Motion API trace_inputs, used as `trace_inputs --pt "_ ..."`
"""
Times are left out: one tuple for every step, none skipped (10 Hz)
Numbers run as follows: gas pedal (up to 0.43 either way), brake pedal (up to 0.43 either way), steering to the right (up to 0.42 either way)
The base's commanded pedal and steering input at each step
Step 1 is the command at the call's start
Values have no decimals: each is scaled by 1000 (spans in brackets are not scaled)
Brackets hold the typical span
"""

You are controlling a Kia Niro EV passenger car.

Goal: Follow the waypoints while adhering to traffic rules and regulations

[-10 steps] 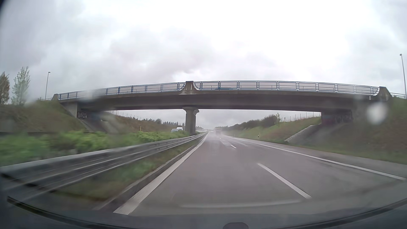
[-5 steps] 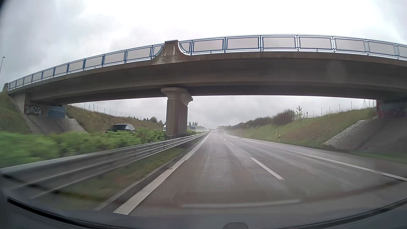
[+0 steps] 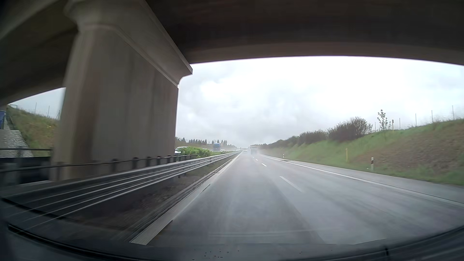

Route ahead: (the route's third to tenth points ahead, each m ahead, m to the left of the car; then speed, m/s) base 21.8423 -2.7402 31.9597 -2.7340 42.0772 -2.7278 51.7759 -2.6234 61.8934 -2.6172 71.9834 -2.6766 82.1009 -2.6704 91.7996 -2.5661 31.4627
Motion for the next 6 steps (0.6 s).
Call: trace_inputs --pt "287 0 -2" --pt "287 0 -2" --pt "287 0 -2" --pt "287 0 -2" --pt "287 0 -2" --pt "299 0 -2"
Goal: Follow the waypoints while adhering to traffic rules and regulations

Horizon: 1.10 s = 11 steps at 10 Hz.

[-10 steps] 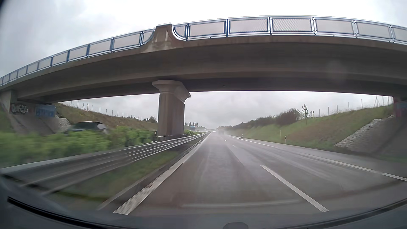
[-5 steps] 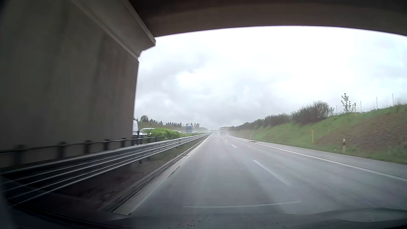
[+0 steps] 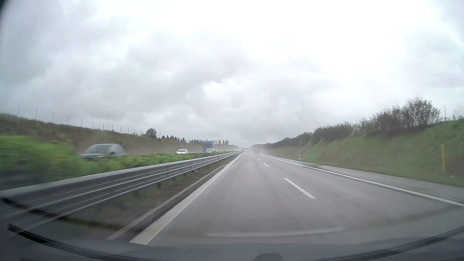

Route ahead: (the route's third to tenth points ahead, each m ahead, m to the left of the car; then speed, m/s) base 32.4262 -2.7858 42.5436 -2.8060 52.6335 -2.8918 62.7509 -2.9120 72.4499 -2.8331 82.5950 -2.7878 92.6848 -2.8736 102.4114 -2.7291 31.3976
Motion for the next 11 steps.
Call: trace_inputs --pt "311 0 -1" --pt "311 0 -1" --pt "311 0 -1" --pt "311 0 -1" --pt "311 0 -1" --pt "311 0 0" --pt "311 0 1" --pt "311 0 2" --pt "311 0 2" --pt "311 0 2" --pt "311 0 2"
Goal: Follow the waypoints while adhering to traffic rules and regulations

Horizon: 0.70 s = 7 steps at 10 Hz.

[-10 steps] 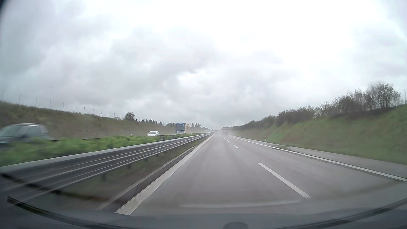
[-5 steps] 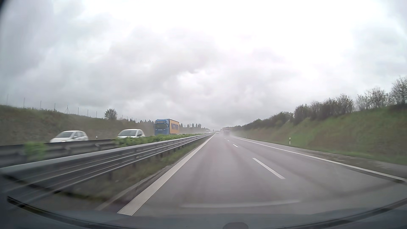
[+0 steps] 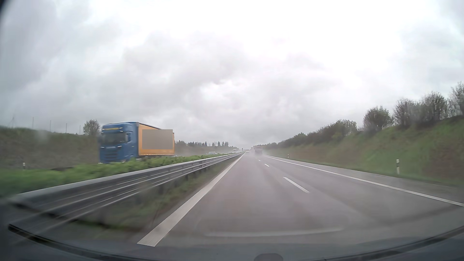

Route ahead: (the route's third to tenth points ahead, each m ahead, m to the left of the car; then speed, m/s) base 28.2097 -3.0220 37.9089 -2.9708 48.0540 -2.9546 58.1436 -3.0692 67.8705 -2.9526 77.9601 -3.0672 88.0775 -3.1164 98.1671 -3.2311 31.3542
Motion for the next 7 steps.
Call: trace_inputs --pt "311 0 2" --pt "311 0 1" --pt "311 0 1" --pt "311 0 1" --pt "311 0 1" --pt "311 0 0" --pt "311 0 1"
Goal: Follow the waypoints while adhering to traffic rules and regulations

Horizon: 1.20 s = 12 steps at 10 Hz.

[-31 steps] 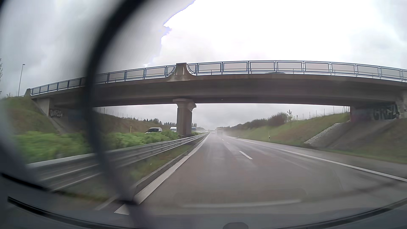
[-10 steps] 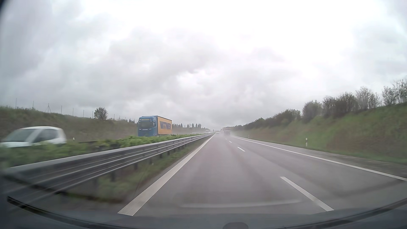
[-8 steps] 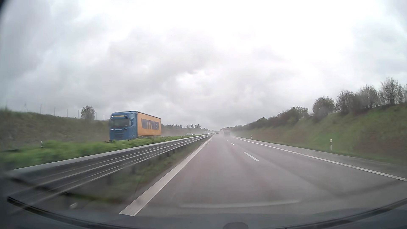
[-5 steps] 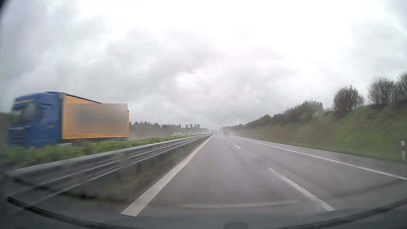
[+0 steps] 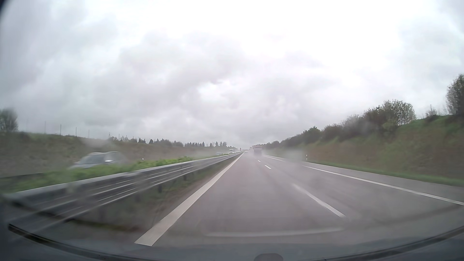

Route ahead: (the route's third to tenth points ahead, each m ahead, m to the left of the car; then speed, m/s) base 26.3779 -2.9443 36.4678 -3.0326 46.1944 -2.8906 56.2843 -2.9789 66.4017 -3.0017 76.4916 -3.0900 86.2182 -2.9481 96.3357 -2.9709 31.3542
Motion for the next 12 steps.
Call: trace_inputs --pt "311 0 0" --pt "311 0 0" --pt "311 0 0" --pt "311 0 0" --pt "311 0 0" --pt "311 0 0" --pt "311 0 0" --pt "311 0 -1" --pt "311 0 -1" --pt "311 0 -1" --pt "311 0 -1" --pt "311 0 -2"
